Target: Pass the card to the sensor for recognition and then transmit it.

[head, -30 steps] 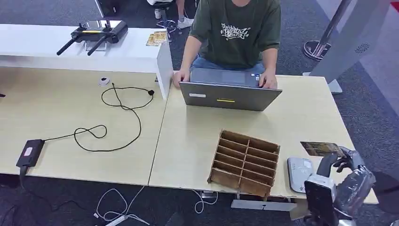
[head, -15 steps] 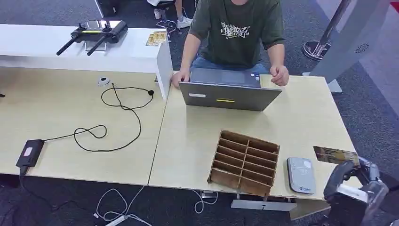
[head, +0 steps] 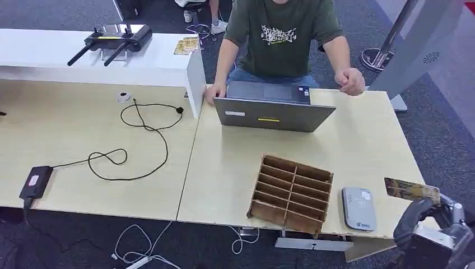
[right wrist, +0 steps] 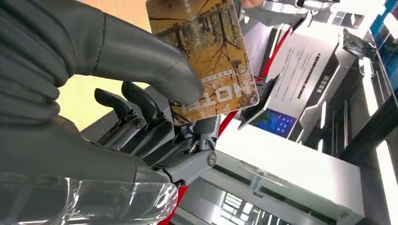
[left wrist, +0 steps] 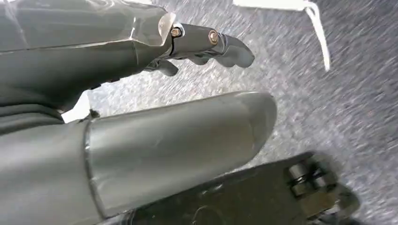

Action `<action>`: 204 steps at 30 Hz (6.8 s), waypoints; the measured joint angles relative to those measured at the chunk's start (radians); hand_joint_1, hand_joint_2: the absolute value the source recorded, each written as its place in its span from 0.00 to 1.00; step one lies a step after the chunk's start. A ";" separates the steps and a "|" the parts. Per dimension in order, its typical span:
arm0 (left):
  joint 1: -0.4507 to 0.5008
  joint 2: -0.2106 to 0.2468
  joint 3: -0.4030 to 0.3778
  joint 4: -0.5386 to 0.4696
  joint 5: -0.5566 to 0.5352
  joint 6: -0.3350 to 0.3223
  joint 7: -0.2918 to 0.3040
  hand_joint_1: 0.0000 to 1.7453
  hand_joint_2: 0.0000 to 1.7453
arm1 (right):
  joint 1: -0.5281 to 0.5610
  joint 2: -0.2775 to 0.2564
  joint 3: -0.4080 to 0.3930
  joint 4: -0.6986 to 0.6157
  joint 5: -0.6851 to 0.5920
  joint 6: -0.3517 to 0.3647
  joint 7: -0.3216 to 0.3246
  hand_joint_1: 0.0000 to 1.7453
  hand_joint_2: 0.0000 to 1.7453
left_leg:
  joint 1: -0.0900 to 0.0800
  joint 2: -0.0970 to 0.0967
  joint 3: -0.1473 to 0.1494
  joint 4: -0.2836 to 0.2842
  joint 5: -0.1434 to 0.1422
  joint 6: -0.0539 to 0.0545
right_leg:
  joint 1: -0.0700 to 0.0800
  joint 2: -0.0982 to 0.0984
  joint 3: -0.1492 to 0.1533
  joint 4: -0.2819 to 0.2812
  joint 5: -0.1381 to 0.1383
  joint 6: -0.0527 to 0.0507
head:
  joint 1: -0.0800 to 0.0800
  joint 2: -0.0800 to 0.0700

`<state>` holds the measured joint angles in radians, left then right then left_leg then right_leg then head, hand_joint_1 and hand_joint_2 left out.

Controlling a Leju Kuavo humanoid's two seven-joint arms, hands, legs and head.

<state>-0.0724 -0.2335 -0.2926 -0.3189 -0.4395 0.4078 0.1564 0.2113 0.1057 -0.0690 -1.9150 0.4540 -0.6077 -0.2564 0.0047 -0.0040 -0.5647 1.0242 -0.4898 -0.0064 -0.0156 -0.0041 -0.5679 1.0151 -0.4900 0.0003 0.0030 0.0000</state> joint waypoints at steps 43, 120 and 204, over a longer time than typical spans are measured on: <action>-0.031 0.050 0.109 0.084 0.023 -0.258 0.150 0.00 0.00 | -0.156 0.071 -0.151 0.036 0.209 -0.079 -0.145 1.00 1.00 | 0.000 0.000 0.000 0.000 0.000 0.000 | 0.000 0.000 0.000 0.001 0.000 0.000 | 0.000 0.000; -0.055 0.027 0.137 0.084 -0.192 -0.254 0.106 0.00 0.00 | -0.945 -0.087 0.361 0.953 1.085 -0.081 0.572 1.00 1.00 | 0.000 -0.001 0.000 0.000 0.002 -0.001 | 0.000 -0.001 0.000 0.002 0.001 -0.001 | 0.000 0.000; -0.007 -0.031 0.214 0.084 -0.123 -0.040 -0.059 0.00 0.00 | -0.357 0.137 -0.164 0.055 0.705 -0.082 -0.169 0.00 1.00 | 0.000 0.000 -0.001 0.000 0.002 0.000 | 0.000 0.000 -0.001 0.001 0.001 -0.001 | 0.000 0.000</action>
<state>-0.0796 -0.2640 -0.0782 -0.2346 -0.5623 0.3681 0.0973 -0.1458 0.2430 -0.2327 -1.8597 1.1593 -0.6897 -0.4250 0.0048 -0.0041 -0.5652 1.0244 -0.4882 -0.0067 -0.0155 -0.0040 -0.5692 1.0161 -0.4892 -0.0004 0.0030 0.0000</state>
